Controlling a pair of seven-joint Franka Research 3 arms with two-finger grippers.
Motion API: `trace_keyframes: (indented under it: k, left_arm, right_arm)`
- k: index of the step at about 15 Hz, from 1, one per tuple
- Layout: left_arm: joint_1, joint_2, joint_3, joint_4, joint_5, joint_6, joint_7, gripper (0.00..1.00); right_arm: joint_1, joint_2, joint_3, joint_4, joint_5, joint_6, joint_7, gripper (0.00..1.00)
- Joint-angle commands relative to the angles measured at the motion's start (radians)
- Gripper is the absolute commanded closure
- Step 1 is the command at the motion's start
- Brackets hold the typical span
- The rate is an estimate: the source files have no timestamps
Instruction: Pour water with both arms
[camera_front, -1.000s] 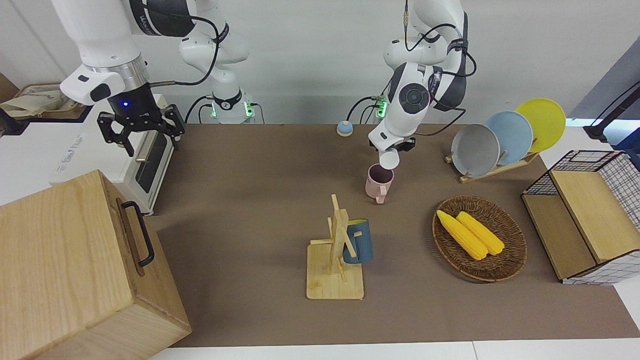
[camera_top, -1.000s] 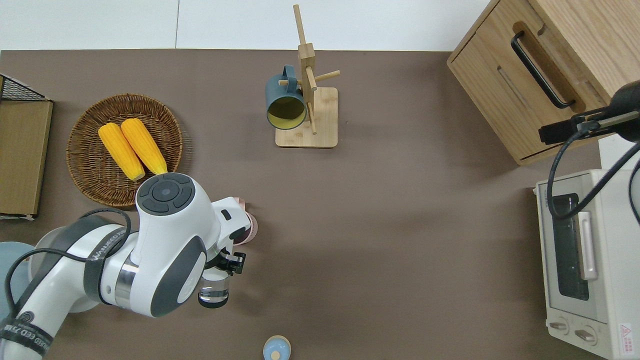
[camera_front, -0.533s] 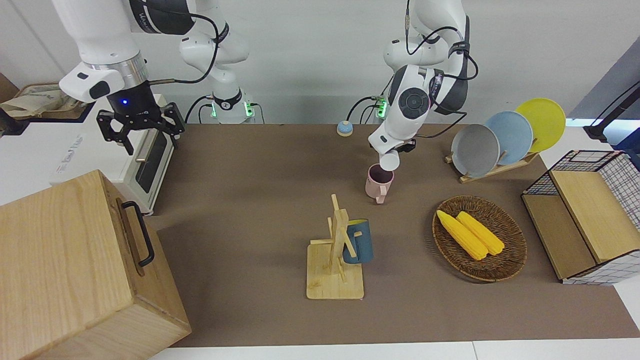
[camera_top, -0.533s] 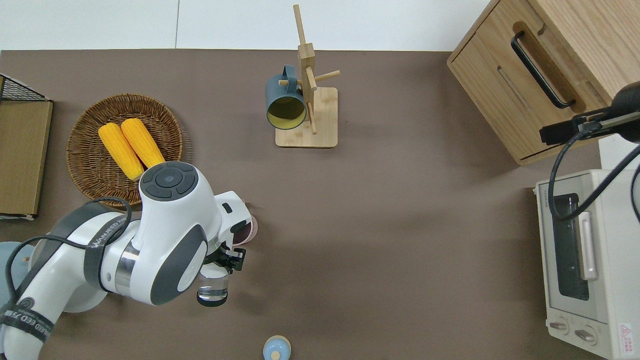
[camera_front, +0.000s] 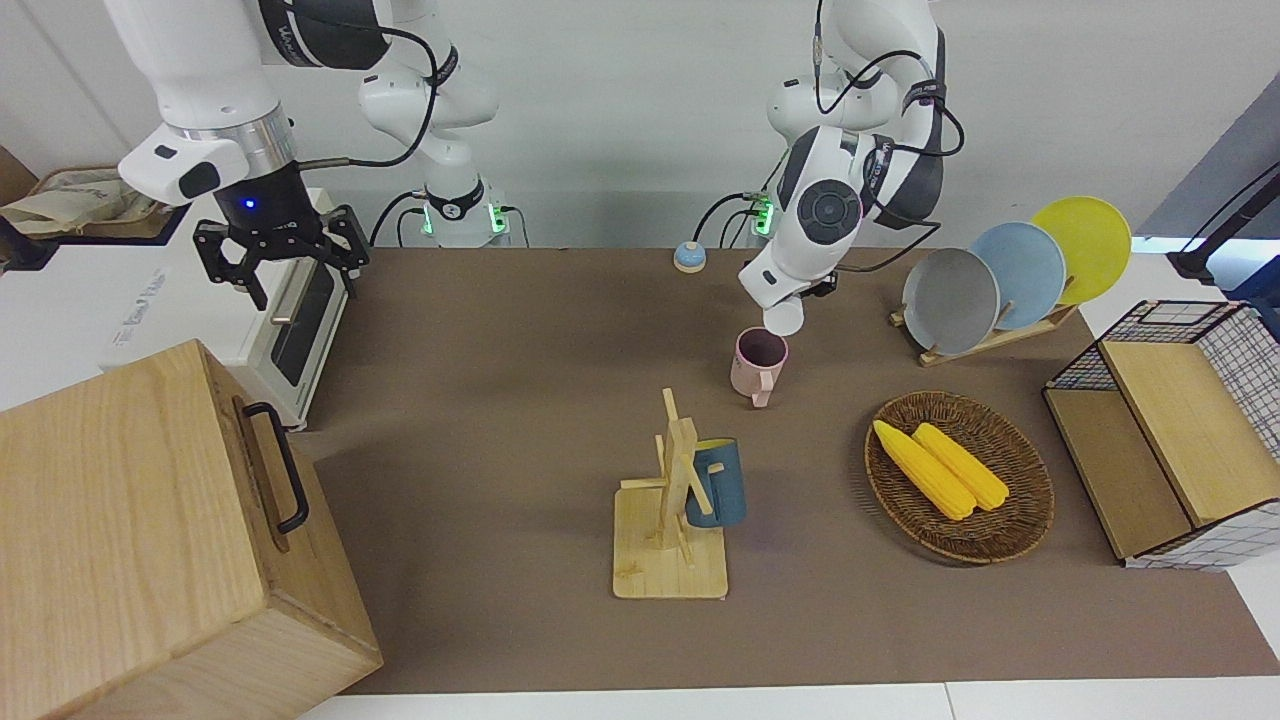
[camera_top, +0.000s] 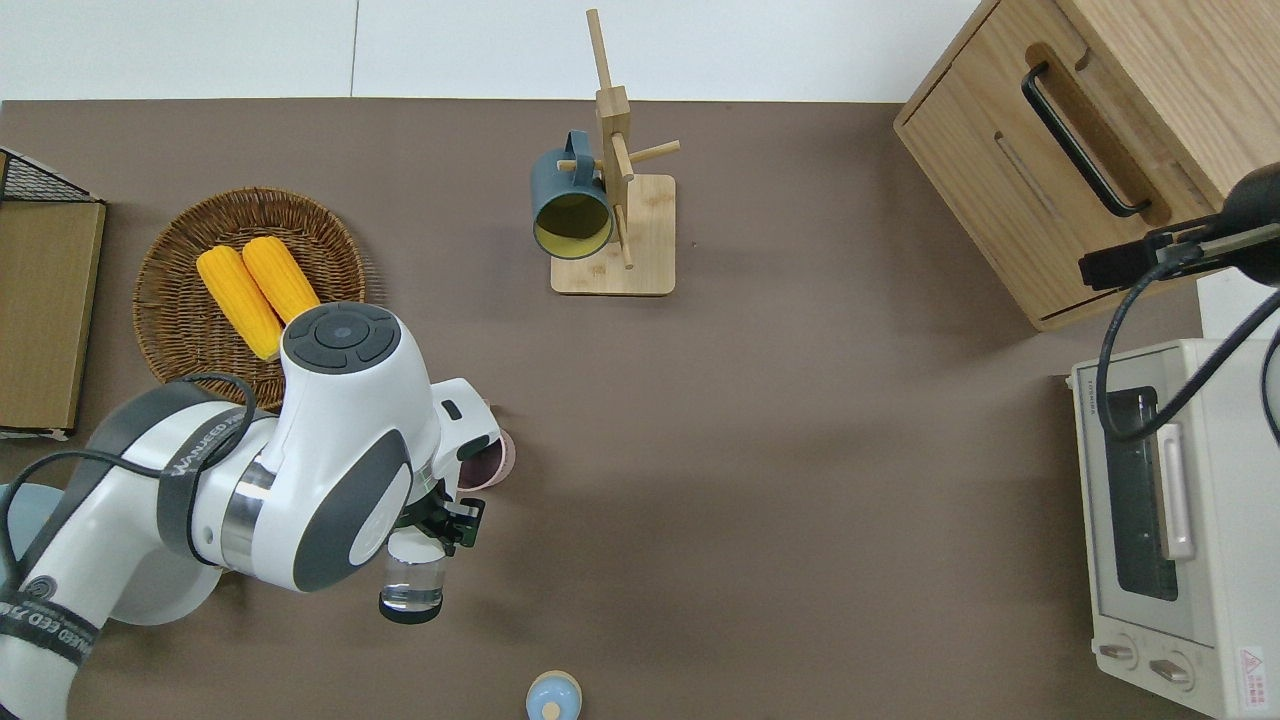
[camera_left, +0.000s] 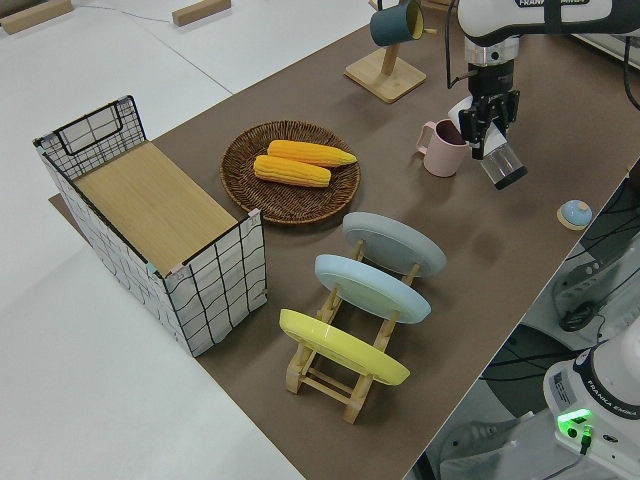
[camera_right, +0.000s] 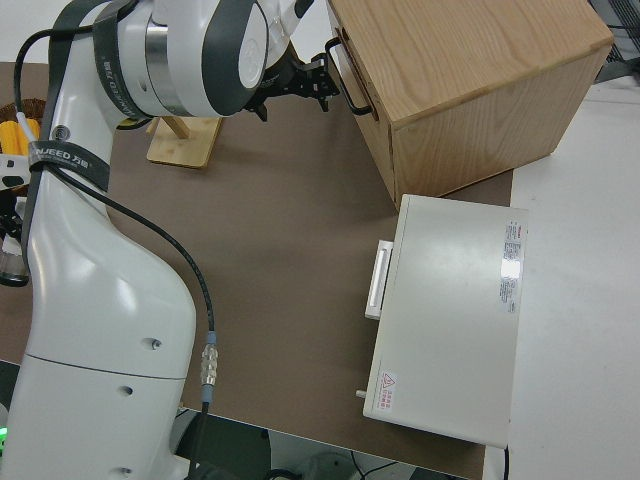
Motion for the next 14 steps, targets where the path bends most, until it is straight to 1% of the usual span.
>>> trace_keyframes:
  k: [1,3,9,10,14]
  left_arm:
    - [-0.010,0.074,-0.003,0.079,0.054,-0.061,-0.044,1.00]
    - [-0.012,0.090,-0.006,0.082,0.066,-0.061,-0.061,1.00]
    - [-0.016,0.088,-0.012,0.098,0.063,-0.095,-0.067,1.00]
    - [-0.016,0.088,-0.023,0.099,0.062,-0.095,-0.069,1.00]
    - [-0.024,0.088,-0.035,0.099,0.057,-0.103,-0.093,1.00]
  right_arm:
    - [-0.004,-0.014,0.005,-0.018,-0.001,-0.001,-0.019,0.011]
    - [-0.004,-0.014,0.005,-0.018,-0.001,-0.001,-0.019,0.011]
    - [-0.004,-0.014,0.005,-0.018,-0.001,-0.001,-0.019,0.011]
    - [-0.004,-0.014,0.005,-0.018,-0.001,-0.001,-0.019,0.011]
    - [-0.004,-0.014,0.005,-0.018,-0.001,-0.001,-0.020,0.011]
